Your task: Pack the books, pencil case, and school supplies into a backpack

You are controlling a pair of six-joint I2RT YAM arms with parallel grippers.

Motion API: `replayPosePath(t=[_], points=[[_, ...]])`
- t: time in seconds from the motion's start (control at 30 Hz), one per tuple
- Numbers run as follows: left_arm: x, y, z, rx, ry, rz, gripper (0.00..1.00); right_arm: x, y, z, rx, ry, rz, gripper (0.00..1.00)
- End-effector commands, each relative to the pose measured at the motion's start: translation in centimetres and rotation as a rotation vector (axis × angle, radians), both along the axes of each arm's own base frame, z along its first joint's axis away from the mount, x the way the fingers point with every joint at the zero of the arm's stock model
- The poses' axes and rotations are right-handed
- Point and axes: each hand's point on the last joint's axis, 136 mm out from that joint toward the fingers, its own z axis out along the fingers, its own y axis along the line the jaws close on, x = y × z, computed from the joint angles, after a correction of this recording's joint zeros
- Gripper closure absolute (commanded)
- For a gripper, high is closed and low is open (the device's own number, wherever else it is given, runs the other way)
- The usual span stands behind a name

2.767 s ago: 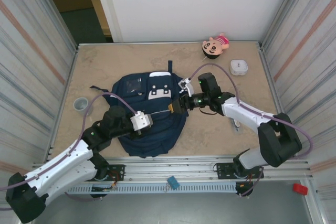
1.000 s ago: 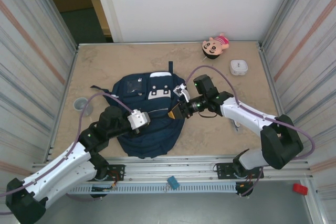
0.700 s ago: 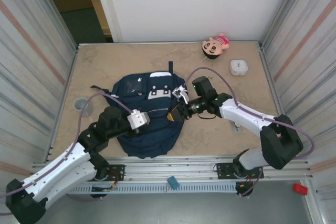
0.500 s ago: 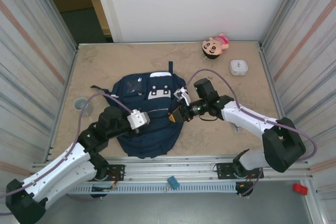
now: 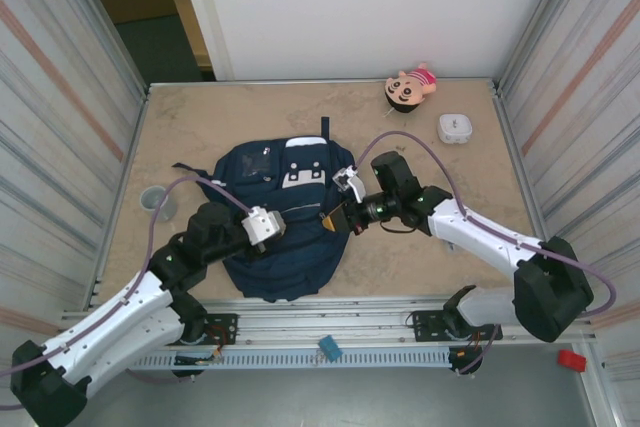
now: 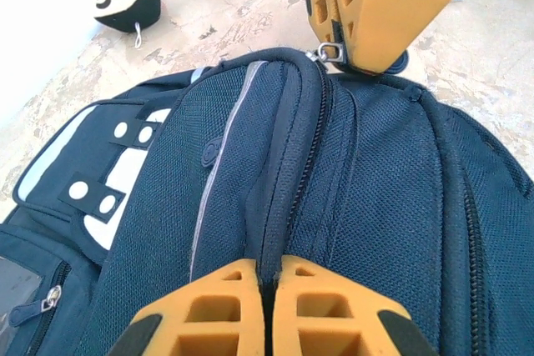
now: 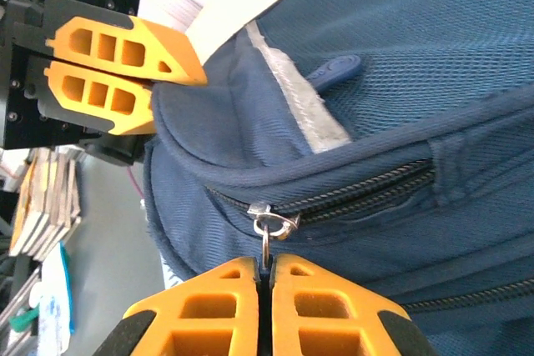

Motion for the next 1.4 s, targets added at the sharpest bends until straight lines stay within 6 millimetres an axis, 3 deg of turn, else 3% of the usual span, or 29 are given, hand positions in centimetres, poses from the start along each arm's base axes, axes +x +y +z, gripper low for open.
replayPosePath(t=[0.0,0.17,0.43,0.47,0.53,0.63,0.8,1.0,1.2,1.37], points=[[1.1,-1.4,5.4,-0.157,-0.084,-0.004,1.00,-0.8,0.5,2.0,0.012,-0.003,-0.012,0.97],[1.7,-3.0,6.1,-0.205,-0.088,0.005,1.00,-1.7,1.7,2.2,-0.033,0.000,-0.004,0.97],[2.5,-7.1,7.4,-0.262,-0.047,-0.006,1.00,-0.7,1.4,1.0,-0.105,0.027,-0.071,1.00],[2.5,-7.6,7.4,-0.259,-0.040,-0.016,0.96,-0.3,1.0,0.8,-0.118,0.034,-0.090,1.00],[2.8,-7.7,6.9,-0.238,-0.031,-0.012,0.78,0.4,0.0,0.4,-0.126,0.057,-0.119,1.00],[2.5,-7.1,5.6,-0.168,-0.035,-0.010,0.49,1.5,-1.6,0.1,-0.123,0.080,-0.162,1.00],[0.9,-4.6,2.7,-0.015,-0.055,-0.033,0.32,2.2,-3.3,0.0,-0.146,0.073,-0.157,1.00],[0.7,-2.1,0.3,0.081,-0.072,0.015,0.25,2.4,-3.7,0.1,-0.148,0.073,-0.142,1.00],[0.8,-1.9,-2.3,0.181,-0.019,0.002,0.21,2.5,-3.7,0.4,-0.142,0.074,-0.141,1.00],[2.8,-1.0,-3.5,0.192,-0.002,0.107,0.28,2.5,-3.7,0.4,-0.143,0.075,-0.139,1.00]])
